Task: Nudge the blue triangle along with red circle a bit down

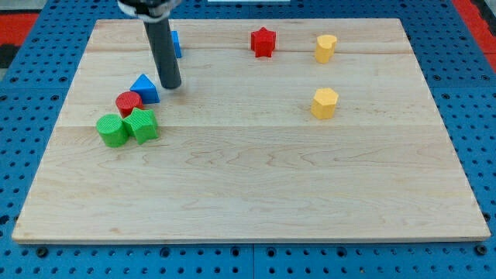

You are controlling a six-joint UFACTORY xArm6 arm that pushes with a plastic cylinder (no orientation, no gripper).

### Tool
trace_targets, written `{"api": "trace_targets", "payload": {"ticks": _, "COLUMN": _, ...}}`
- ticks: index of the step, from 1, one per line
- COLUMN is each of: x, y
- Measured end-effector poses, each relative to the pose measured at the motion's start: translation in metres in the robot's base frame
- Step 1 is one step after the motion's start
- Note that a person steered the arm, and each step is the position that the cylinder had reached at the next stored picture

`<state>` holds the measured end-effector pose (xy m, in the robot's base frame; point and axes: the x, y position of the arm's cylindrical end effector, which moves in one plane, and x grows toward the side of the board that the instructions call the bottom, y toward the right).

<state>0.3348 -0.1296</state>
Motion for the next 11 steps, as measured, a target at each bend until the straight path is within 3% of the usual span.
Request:
{"api": "trace_targets", "payload": {"ticks": 2, "x": -0.012, "y": 0.002}}
{"api": "trace_targets", "payload": {"ticks": 4, "x": 0.015, "y": 0.002}}
{"api": "trace_targets", "payload": {"ticks": 6, "x": 0.016, "y": 0.003}}
{"api": "trace_targets", "payload": {"ticks": 7, "x": -0.016, "y": 0.002}}
{"api": "trace_targets", "payload": {"ticks": 8, "x": -0.017, "y": 0.002}}
{"api": "trace_targets", "payload": {"ticks": 11, "x": 0.011, "y": -0.033}}
